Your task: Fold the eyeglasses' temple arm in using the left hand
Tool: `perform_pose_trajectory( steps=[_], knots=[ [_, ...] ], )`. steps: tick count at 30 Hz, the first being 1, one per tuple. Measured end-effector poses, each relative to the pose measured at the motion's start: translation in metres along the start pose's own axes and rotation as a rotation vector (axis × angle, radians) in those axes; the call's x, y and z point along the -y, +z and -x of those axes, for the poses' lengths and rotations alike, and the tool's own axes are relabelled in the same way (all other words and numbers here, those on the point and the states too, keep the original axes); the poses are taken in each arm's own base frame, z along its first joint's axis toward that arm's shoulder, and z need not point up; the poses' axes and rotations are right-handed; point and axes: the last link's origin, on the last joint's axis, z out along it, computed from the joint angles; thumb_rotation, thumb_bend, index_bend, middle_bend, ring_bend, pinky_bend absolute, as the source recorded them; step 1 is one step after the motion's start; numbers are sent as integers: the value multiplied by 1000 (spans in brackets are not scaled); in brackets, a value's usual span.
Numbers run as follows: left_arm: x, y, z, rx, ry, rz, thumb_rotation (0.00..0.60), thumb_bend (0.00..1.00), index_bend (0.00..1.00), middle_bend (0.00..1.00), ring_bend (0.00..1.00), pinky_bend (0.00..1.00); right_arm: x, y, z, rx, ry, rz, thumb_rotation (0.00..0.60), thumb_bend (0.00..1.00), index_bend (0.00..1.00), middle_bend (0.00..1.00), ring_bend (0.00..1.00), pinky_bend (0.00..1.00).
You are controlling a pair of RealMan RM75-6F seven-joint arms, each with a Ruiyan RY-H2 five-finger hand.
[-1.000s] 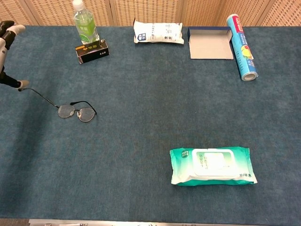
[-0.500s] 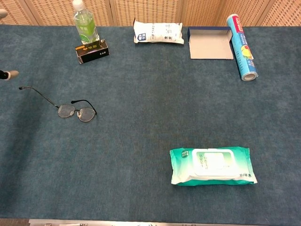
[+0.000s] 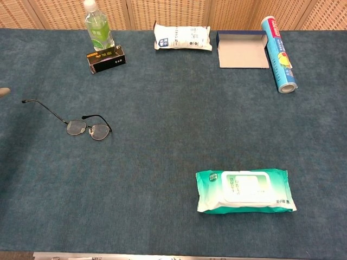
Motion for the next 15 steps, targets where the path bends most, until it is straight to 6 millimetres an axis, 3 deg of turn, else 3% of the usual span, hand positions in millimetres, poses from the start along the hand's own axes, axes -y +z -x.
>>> perform_pose_trajectory(
  steps=[7, 15],
  knots=[
    [10, 4, 16, 10, 52, 20, 600, 77, 52, 7, 36, 198, 0, 0, 1, 4, -3, 1, 600, 390, 629, 522, 407, 437],
    [6, 11, 30, 9, 98, 75, 600, 110, 52, 0, 36, 188, 0, 0, 0, 1, 1, 1, 600, 390, 629, 522, 407, 437]
  ],
)
